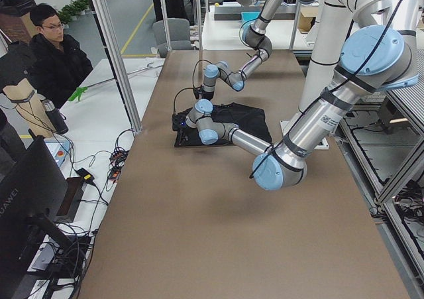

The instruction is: Fold clothes

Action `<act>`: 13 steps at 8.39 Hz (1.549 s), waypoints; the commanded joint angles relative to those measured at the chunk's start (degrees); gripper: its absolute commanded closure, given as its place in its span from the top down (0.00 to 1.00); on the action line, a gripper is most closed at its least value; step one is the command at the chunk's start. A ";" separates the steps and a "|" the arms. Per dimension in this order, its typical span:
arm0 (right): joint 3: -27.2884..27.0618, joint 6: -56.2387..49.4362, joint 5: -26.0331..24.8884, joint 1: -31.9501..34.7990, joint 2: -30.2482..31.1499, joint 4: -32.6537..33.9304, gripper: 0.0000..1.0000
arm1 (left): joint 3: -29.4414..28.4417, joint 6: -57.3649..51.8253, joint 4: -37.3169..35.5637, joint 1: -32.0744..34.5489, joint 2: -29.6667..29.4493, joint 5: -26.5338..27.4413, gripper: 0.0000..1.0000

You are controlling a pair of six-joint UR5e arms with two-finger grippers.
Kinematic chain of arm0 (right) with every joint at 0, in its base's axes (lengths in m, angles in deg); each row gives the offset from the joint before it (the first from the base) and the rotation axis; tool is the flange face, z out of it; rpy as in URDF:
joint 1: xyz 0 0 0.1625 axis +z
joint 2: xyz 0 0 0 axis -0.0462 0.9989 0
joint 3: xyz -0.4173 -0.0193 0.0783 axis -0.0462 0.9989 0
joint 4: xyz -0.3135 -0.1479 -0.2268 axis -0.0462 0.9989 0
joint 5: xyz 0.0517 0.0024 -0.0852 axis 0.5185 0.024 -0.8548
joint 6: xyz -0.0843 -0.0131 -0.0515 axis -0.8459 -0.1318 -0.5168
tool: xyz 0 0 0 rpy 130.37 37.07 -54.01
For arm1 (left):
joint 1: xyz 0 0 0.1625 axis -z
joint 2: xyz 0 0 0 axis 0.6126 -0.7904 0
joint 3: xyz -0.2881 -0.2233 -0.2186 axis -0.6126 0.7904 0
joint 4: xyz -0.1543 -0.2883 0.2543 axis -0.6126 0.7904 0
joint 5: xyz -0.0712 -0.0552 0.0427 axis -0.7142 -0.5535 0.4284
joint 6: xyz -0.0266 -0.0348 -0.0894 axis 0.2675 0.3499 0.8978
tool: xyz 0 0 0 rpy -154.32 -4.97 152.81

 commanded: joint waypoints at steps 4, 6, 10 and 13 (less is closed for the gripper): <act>-31.35 44.07 -3.12 -9.58 15.12 7.10 0.95 | 0.10 0.16 0.04 -0.10 -0.13 0.02 0.94; -37.81 70.42 -18.48 -22.84 19.36 7.10 0.94 | 0.19 0.25 0.04 -0.10 -0.04 0.10 0.94; -40.98 85.06 -22.58 -31.76 27.36 7.01 0.67 | 0.10 0.25 0.04 -0.10 0.05 0.37 0.94; -41.78 85.16 -24.61 -35.11 28.60 7.10 0.67 | 0.19 0.78 0.04 -0.10 0.05 0.54 0.94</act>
